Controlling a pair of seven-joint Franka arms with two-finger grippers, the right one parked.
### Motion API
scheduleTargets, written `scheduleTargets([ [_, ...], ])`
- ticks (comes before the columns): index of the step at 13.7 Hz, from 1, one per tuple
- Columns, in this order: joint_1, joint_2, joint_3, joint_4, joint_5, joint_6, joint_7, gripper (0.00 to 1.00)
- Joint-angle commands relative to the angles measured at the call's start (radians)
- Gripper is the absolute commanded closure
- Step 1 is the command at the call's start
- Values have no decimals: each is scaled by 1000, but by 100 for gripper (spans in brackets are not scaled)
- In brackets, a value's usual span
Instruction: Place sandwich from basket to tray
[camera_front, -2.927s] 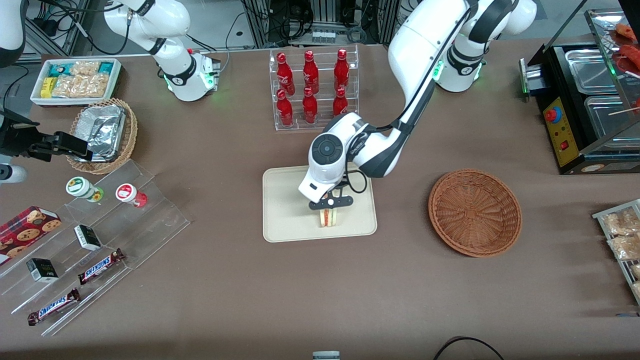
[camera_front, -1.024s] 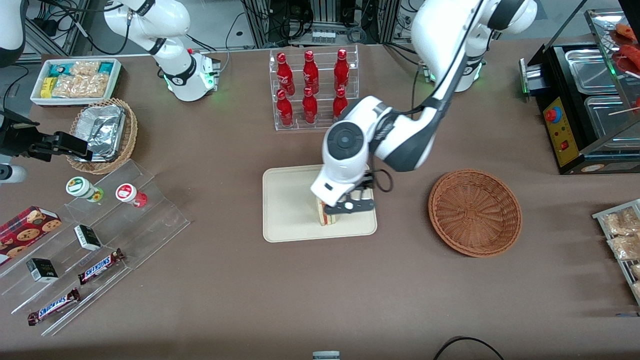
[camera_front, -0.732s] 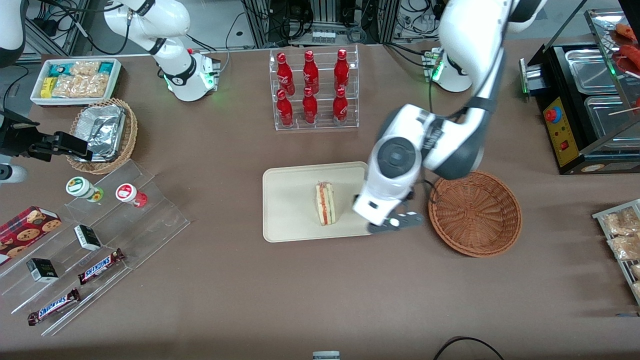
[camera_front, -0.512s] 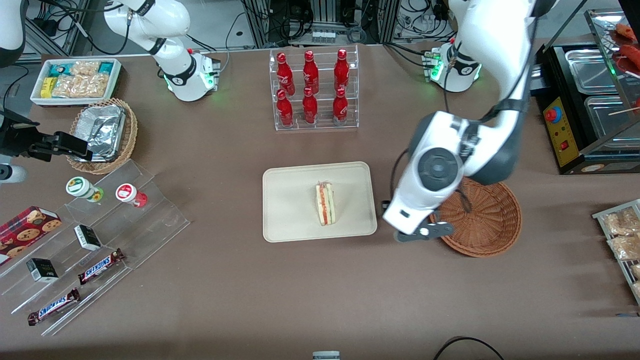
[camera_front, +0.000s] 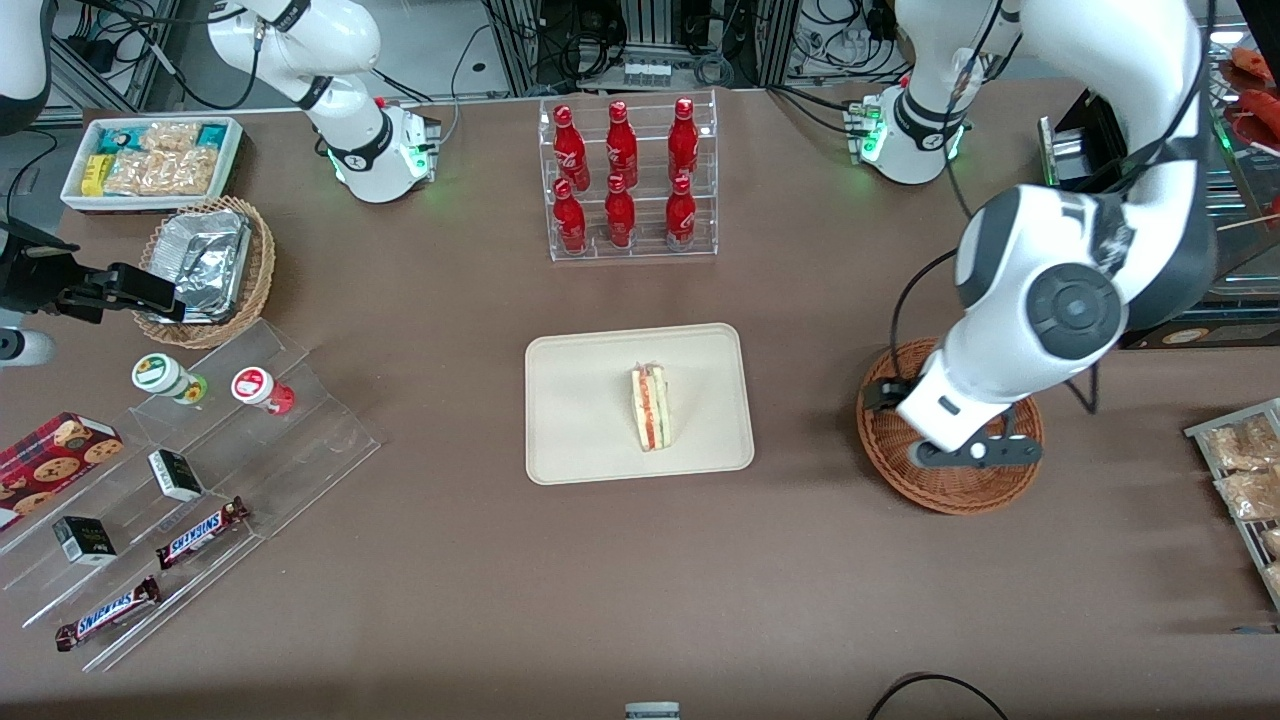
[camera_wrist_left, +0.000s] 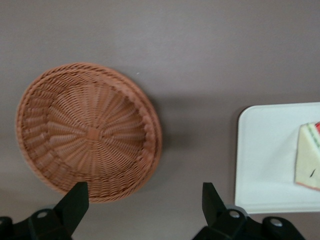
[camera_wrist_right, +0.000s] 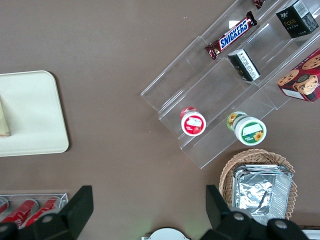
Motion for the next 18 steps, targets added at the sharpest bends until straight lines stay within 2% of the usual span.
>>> scheduleTargets([
  [1,26,-125,13,-122,-10,0,57,0],
  [5,41,-150,13,-122,-10,-32,60,0],
  [6,75,-159,2,-122,-9,-40,62,0],
  [9,262,-207,-164,-122,-9,-101,98,0],
  [11,352,-245,-238,-122,-5,-150,100,0],
  [15,425,-317,-277,-119,2,-252,103,0],
  [18,436,-361,-273,-116,4,-310,158,0],
])
